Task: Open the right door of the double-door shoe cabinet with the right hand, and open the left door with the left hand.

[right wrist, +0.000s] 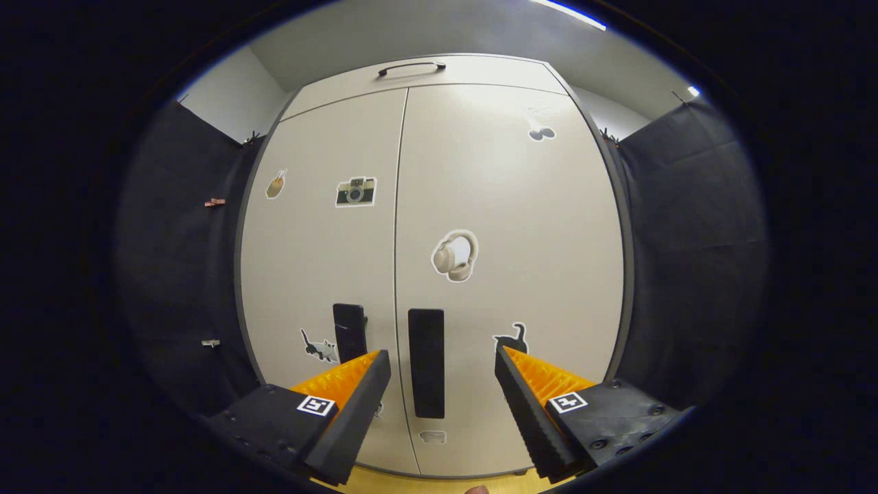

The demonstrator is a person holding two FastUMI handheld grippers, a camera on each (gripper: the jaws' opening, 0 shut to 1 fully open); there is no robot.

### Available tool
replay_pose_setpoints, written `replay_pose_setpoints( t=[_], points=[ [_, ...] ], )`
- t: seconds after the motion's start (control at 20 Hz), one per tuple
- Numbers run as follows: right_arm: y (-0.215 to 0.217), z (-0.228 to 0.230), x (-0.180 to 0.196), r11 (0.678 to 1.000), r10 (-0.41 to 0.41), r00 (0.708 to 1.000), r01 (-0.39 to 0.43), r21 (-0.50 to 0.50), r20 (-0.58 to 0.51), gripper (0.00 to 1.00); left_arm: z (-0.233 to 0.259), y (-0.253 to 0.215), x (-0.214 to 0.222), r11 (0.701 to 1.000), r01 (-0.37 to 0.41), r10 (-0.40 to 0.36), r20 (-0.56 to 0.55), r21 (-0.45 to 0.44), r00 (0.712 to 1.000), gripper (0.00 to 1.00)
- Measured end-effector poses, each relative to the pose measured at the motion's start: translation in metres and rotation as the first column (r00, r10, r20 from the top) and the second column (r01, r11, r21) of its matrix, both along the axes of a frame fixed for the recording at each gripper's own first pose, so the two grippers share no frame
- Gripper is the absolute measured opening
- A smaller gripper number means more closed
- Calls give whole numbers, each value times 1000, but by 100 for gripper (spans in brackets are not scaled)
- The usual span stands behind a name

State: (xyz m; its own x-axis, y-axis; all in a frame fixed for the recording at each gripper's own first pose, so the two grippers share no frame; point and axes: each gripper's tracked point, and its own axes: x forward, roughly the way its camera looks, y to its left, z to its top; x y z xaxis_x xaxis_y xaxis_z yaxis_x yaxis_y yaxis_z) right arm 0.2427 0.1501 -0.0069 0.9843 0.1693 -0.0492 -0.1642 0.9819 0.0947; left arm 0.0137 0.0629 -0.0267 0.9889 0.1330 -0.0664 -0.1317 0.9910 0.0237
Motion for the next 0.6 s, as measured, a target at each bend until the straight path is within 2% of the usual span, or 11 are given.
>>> replay_pose_setpoints(
  t=[0.15,0.2,0.25,0.3,0.4,0.6],
  points=[
    [11,-18,18,1000,5,999,-4,14,-50,86,-2,8,-1,1000,-13,13,-2,-9,1000,95],
    [14,-21,23,1000,6,998,-5,14,-56,78,-4,11,-1,1000,-17,17,-6,-11,1000,94],
    [16,-24,27,1000,-1,999,1,7,-55,74,-5,14,-1,1000,-21,21,-9,-10,1000,95],
    [19,-27,32,1000,-4,998,4,-3,-56,62,-6,17,-2,1000,-25,25,-11,-10,1000,95],
    [24,-36,36,1000,-9,997,6,-29,-81,49,-8,19,-3,999,-31,30,-14,-16,999,95],
    [23,-40,43,998,-31,997,28,-48,-70,52,-10,22,-7,999,-38,37,-15,-25,999,94]
  ],
)
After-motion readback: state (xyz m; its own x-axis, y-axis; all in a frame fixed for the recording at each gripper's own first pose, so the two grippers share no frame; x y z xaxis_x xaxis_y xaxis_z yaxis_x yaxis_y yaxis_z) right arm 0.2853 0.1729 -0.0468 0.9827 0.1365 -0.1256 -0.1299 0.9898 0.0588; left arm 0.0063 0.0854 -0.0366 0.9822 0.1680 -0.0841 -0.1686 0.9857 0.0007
